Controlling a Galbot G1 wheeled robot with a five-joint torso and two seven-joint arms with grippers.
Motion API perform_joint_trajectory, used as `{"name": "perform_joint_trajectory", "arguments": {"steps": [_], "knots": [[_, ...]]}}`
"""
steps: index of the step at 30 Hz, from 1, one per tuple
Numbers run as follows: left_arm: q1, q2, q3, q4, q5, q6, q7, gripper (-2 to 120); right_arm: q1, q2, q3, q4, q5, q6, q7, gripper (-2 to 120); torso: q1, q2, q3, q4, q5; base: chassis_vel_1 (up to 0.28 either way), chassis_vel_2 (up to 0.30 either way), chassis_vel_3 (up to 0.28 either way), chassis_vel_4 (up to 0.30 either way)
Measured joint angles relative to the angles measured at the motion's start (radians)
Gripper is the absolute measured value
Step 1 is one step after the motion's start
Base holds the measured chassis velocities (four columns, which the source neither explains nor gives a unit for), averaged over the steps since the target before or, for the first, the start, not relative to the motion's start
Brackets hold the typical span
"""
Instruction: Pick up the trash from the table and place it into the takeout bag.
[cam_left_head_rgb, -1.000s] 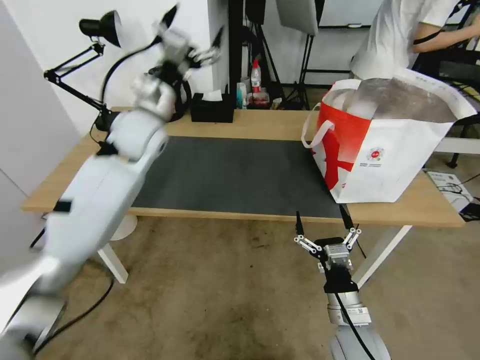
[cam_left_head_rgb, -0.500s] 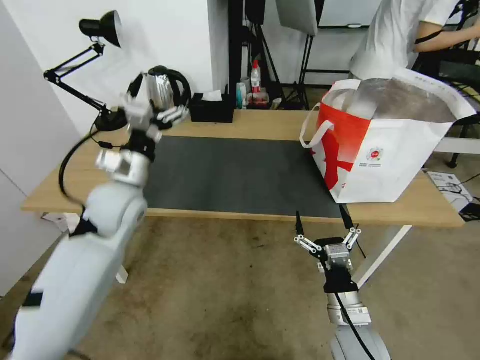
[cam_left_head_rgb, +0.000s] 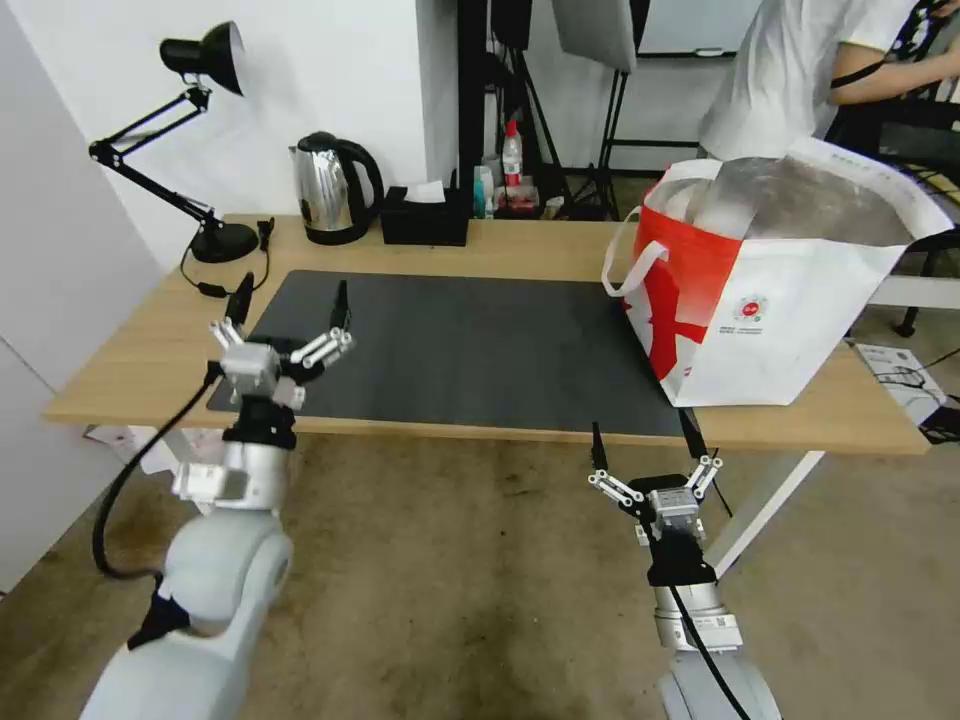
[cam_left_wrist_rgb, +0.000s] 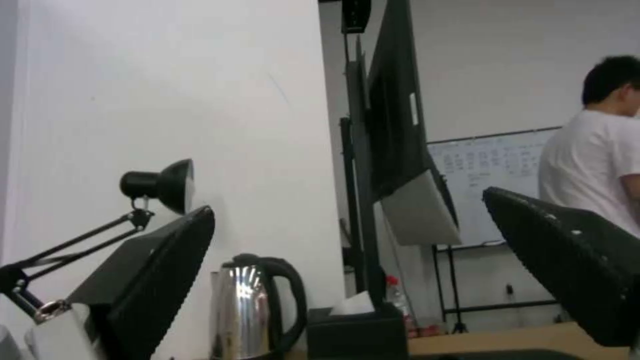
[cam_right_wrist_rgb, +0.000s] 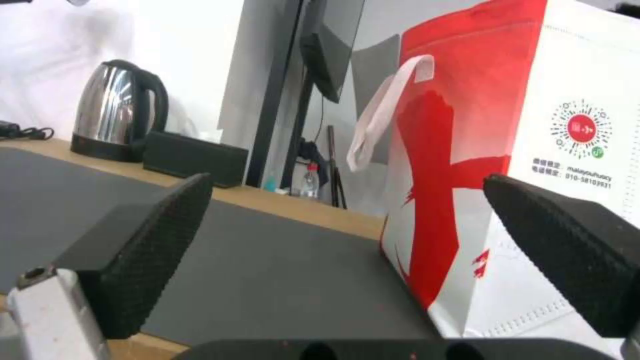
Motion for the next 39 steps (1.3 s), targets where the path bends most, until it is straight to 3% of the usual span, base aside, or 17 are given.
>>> {"name": "perform_joint_trajectory", "arguments": {"steps": [7,21,39], "knots": [[0.09,-0.021,0.045,0.022,0.042,-0.082,0.008,100,0.0,0.0,0.0,0.0,0.0,0.0,0.0,100,0.0,0.0,0.0,0.0002,-0.0001,0.0,0.0,0.0,0.0],[0.197,-0.056,0.077,0.057,0.087,-0.162,0.012,100,0.0,0.0,0.0,0.0,0.0,0.0,0.0,100,0.0,0.0,0.0,0.0003,-0.0002,0.0,0.0,0.0,0.0],[0.208,-0.059,0.084,0.11,0.098,-0.202,0.038,100,0.0,0.0,0.0,0.0,0.0,0.0,0.0,100,0.0,0.0,0.0,0.0002,-0.0002,0.0,0.0,0.0,0.0]]}}
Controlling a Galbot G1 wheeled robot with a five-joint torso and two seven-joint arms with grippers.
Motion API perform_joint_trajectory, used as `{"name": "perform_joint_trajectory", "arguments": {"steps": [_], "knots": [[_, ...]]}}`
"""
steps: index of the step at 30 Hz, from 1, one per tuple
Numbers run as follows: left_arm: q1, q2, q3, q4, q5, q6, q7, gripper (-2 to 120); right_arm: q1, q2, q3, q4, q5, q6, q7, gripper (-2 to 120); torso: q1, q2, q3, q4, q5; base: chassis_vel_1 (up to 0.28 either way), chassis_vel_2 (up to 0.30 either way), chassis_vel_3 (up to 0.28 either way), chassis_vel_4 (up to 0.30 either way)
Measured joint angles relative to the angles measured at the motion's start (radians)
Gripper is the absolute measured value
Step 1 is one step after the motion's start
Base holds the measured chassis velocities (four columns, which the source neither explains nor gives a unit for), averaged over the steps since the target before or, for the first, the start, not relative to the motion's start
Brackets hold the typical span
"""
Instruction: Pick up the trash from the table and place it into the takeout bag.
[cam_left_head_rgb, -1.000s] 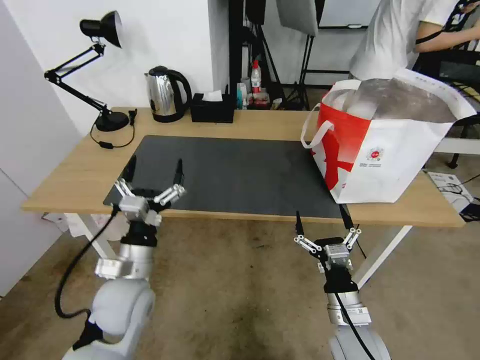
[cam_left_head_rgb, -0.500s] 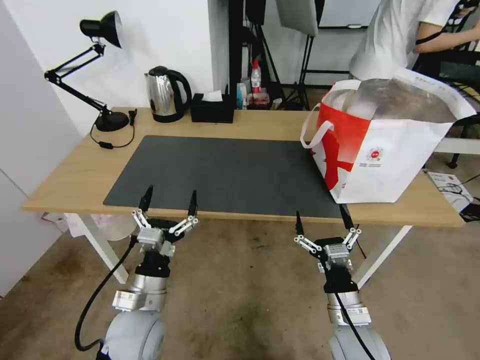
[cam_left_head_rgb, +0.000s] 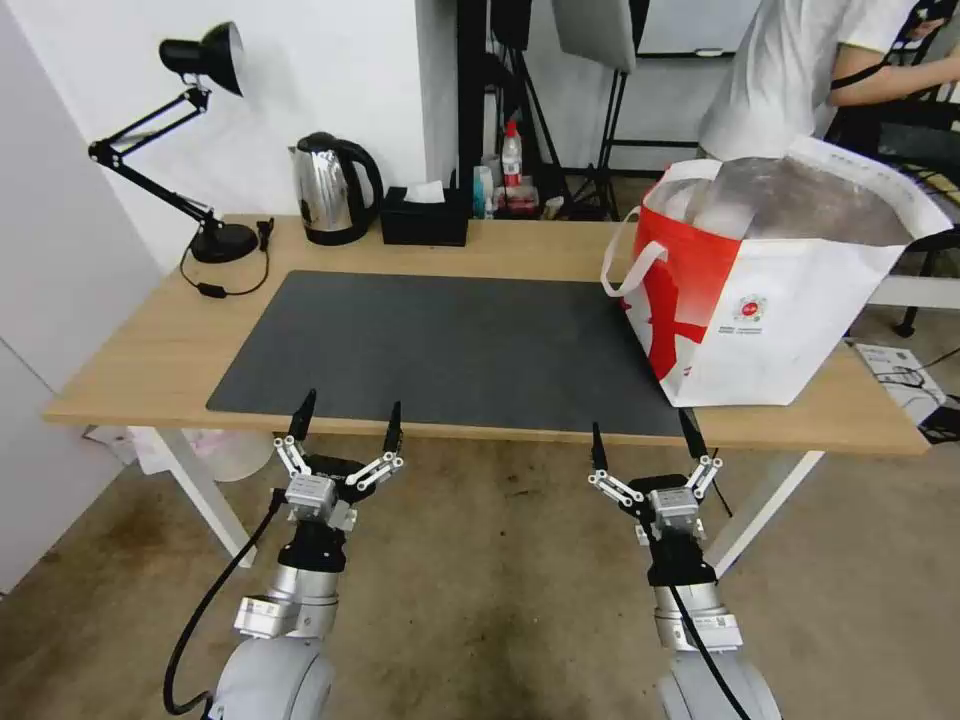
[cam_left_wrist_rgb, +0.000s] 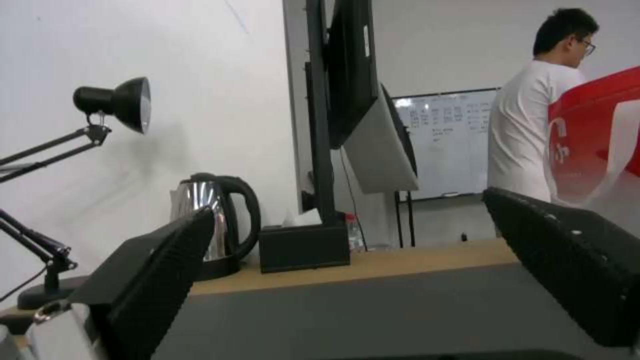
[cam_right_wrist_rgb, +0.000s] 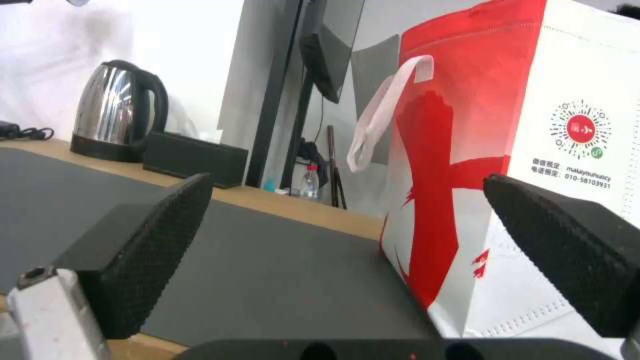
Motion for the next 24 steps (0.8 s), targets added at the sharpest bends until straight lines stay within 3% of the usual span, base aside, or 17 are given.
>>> {"name": "perform_joint_trajectory", "arguments": {"steps": [24], "knots": [[0.008,-0.003,-0.001,0.005,0.001,-0.013,0.005,100,0.0,0.0,0.0,0.0,0.0,0.0,0.0,100,0.0,0.0,0.0,0.0,-0.0001,0.0,0.0,0.0,0.0]]}}
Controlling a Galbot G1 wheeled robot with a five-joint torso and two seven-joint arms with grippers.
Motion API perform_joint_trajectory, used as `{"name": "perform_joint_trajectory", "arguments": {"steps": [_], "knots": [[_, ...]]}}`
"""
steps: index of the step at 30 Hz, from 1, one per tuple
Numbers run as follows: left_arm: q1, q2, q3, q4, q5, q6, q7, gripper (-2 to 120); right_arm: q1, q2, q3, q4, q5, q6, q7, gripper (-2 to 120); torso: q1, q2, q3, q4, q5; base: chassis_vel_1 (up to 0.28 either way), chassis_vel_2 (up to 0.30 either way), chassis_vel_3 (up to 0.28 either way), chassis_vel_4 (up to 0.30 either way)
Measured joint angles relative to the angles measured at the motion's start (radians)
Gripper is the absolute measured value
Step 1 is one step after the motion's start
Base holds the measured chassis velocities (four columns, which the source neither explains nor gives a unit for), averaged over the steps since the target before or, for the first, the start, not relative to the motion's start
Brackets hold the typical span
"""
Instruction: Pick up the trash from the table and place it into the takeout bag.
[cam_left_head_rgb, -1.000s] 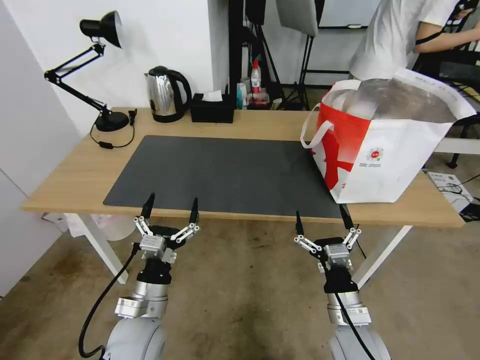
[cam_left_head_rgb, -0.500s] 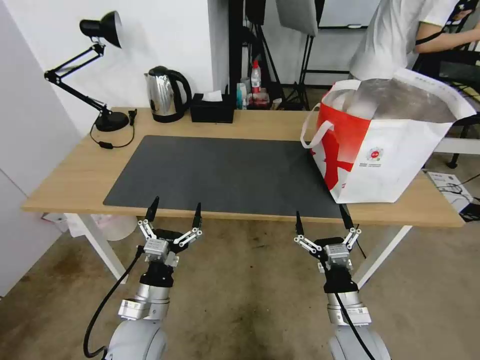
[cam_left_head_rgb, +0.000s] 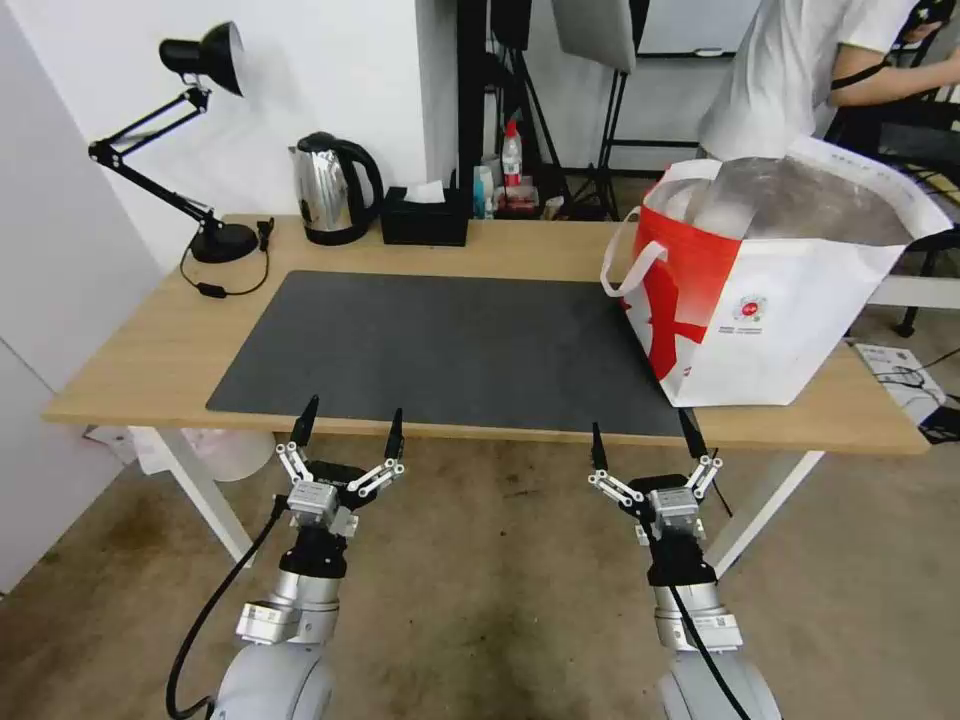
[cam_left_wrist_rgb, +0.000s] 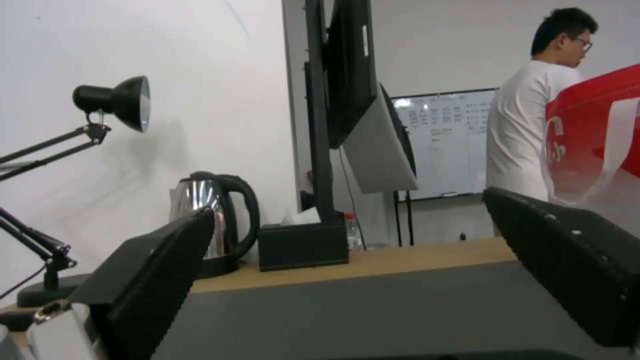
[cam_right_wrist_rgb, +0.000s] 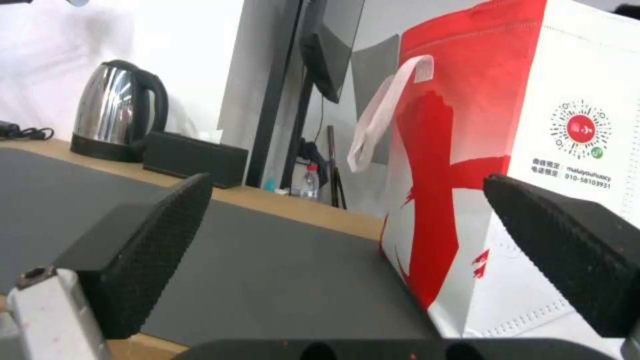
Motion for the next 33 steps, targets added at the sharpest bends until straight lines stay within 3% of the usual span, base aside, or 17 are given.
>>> {"name": "perform_joint_trajectory", "arguments": {"steps": [33], "knots": [[0.0,0.0,0.0,0.0,0.001,0.001,0.0,100,0.0,0.0,0.0,0.0,0.0,0.0,0.0,100,0.0,0.0,0.0,0.0,0.0,0.0,0.0,0.0,0.0]]}}
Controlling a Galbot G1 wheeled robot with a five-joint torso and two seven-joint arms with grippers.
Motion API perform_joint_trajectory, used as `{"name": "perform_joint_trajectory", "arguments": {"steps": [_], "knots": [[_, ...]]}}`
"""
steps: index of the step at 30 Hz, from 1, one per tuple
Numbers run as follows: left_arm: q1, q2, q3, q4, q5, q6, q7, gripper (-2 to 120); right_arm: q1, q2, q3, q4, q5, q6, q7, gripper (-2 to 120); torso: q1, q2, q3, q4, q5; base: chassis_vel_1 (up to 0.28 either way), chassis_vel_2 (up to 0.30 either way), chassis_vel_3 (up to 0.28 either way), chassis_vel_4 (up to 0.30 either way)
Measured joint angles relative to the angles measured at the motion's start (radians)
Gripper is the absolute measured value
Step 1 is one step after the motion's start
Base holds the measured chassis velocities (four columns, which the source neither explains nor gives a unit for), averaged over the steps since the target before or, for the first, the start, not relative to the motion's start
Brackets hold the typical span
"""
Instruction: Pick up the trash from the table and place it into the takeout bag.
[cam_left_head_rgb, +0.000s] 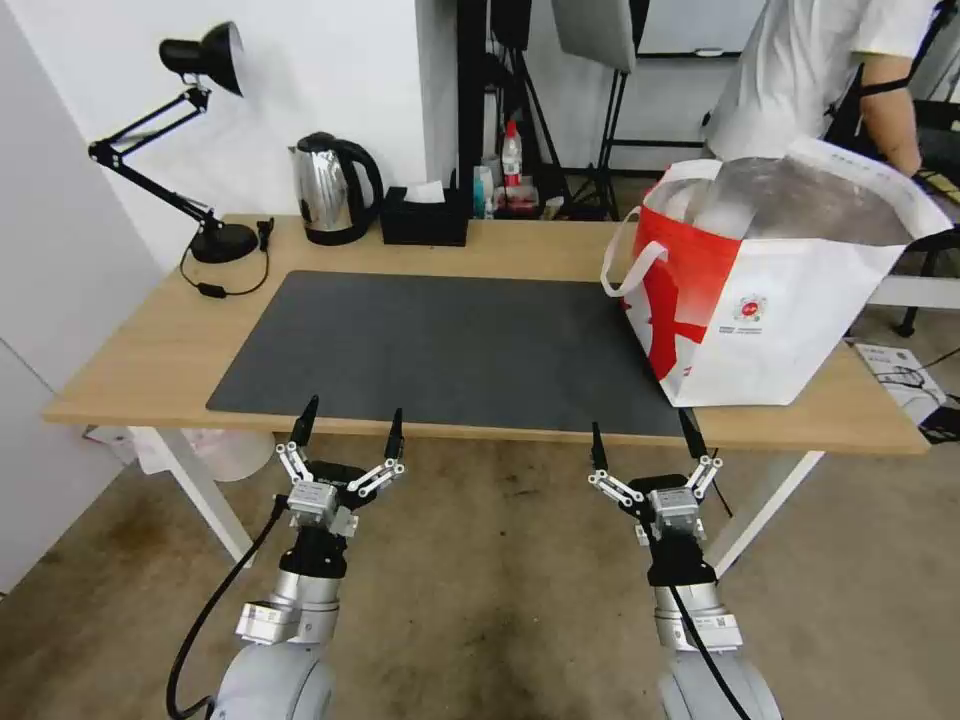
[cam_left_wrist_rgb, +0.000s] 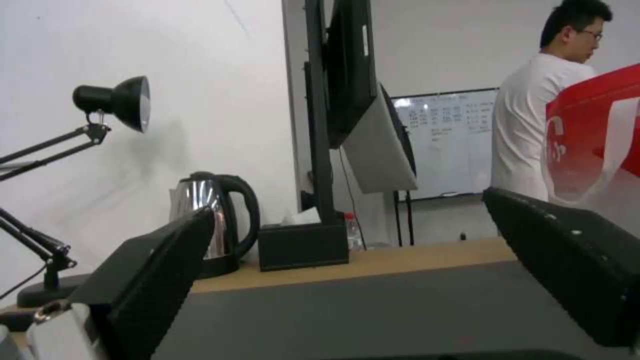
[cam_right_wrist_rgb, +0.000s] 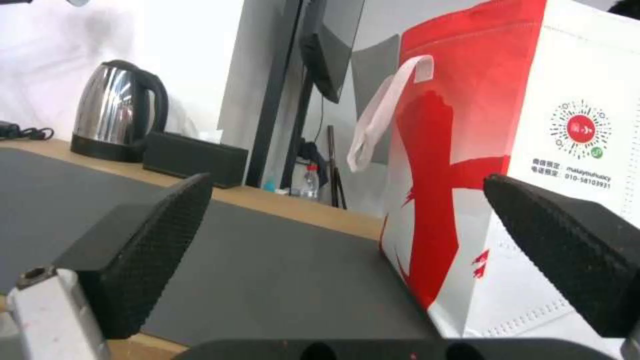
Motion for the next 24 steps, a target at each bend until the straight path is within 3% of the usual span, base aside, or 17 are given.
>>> {"name": "perform_joint_trajectory", "arguments": {"steps": [24], "knots": [[0.0,0.0,0.0,0.0,0.0,0.001,0.0,100,0.0,0.0,0.0,0.0,0.0,0.0,0.0,100,0.0,0.0,0.0,0.0,0.0,0.0,0.0,0.0,0.0]]}}
